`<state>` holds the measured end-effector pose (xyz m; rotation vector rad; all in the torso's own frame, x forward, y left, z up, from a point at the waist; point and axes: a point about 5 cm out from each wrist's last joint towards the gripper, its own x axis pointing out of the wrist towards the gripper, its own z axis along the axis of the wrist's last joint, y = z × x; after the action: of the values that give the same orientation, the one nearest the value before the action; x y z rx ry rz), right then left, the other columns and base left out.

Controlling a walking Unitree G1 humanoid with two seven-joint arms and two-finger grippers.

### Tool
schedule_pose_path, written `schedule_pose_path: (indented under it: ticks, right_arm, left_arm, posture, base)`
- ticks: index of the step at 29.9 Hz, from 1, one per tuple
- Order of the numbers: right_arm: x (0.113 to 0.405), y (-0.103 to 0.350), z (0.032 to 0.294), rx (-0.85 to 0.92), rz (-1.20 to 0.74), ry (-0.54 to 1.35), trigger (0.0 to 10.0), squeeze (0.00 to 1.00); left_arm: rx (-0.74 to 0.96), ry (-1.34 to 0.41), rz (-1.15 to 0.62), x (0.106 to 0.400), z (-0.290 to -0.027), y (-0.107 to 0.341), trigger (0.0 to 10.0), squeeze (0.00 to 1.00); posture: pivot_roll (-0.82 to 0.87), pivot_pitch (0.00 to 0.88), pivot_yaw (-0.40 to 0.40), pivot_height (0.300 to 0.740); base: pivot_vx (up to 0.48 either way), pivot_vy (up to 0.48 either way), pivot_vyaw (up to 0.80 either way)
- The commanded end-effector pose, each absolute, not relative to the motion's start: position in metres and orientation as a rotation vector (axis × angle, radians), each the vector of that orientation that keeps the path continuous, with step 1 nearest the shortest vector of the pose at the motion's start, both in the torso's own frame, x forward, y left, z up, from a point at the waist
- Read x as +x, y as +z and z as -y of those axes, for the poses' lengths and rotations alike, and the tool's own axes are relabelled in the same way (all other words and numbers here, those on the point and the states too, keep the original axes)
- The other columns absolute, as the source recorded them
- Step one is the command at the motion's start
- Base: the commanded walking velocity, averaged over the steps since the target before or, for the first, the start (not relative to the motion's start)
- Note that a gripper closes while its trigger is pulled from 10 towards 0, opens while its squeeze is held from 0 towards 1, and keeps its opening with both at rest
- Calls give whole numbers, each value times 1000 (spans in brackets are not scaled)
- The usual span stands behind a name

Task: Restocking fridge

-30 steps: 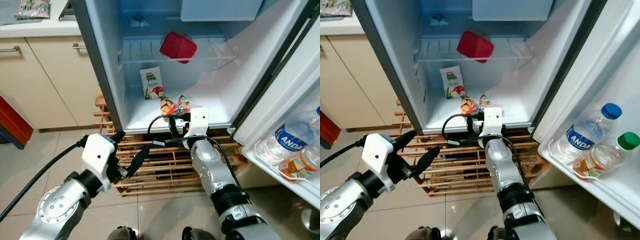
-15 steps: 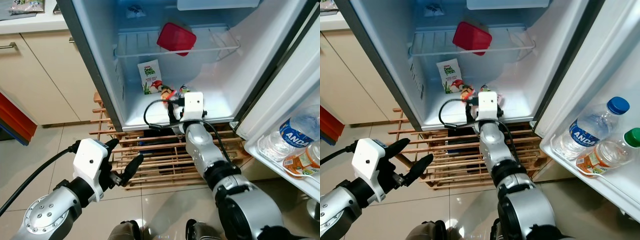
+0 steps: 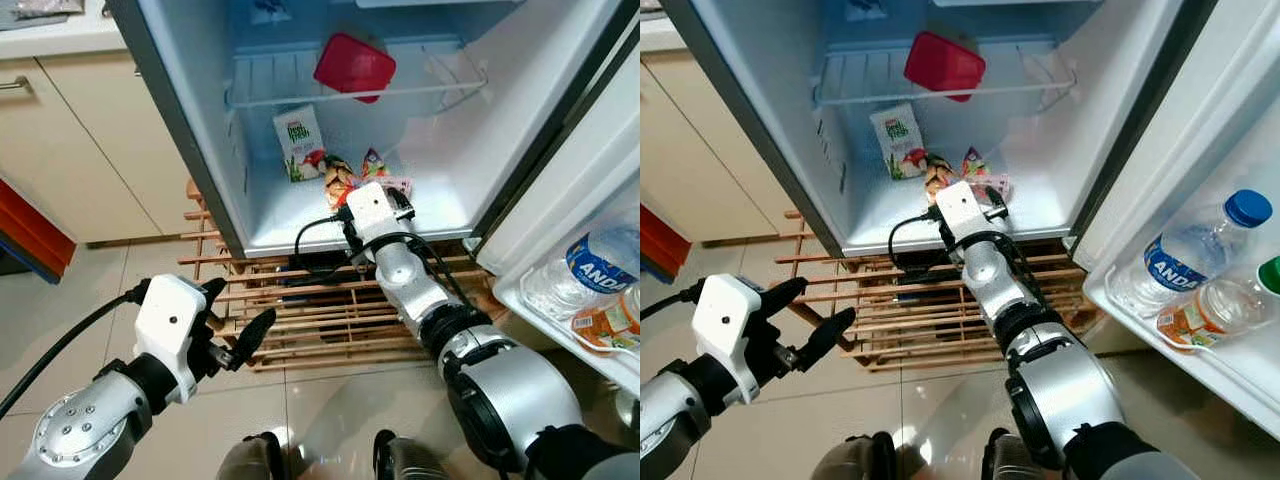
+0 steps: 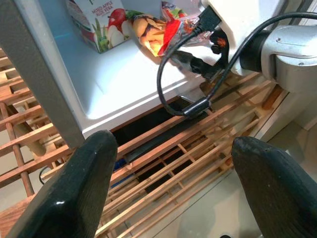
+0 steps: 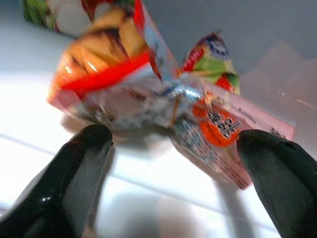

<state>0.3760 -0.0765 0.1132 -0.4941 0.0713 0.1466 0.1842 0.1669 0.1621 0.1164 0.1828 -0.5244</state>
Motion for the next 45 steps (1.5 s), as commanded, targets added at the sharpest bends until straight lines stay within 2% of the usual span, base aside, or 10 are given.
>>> schedule_pose_path:
  ticks: [1,9,18,22,30,31,32,35,39,45]
  right_arm:
    - [374,109,76,-491,-85,148,10000,0]
    - [379,122,72,-165,-90,118,10000,0]
    - [375,133,80,-33,50,140,10000,0]
    - [358,134,94,-2,130,153,10000,0]
    - [304,115,132,40,121,200,10000,0]
    - [304,115,132,40,121,200,10000,0]
    - [280,105,146,32,91,191,10000,0]
    - [255,96,163,11,52,170,10000,0]
    - [227,56,200,12,-118,94,10000,0]
    - [222,53,208,52,-170,98,10000,0]
  left_arm:
    - [112,-524,-190,182,-166,163,10000,0]
    - [95,-517,-175,194,-163,159,10000,0]
    - [65,-488,-120,224,-147,149,10000,0]
    - [16,-475,-81,247,-137,144,10000,0]
    - [-1,-421,-81,271,-133,128,10000,0]
    - [-1,-421,-81,271,-133,128,10000,0]
    - [-16,-285,-91,269,-145,119,10000,0]
    - [-20,-156,-76,261,-161,113,10000,0]
    - [53,-261,-98,231,-164,92,10000,0]
    - [73,-248,-104,226,-165,82,10000,0]
  posture:
    - [222,242,59,740]
    - [181,203,23,740]
    - [83,101,-35,740]
    - [4,7,-54,740]
    - [-79,0,-22,740]
    - [-79,0,-22,740]
    - [-92,0,-5,740]
    - [-103,0,4,740]
    - [-103,0,-9,740]
    - [-101,0,-40,740]
  base:
    - [0,0,0]
    - [0,0,0]
    - [0,0,0]
    - [0,0,0]
    - [0,0,0]
    - [0,0,0]
    - [0,0,0]
    - [0,0,0]
    - [0,0,0]
    - [0,0,0]
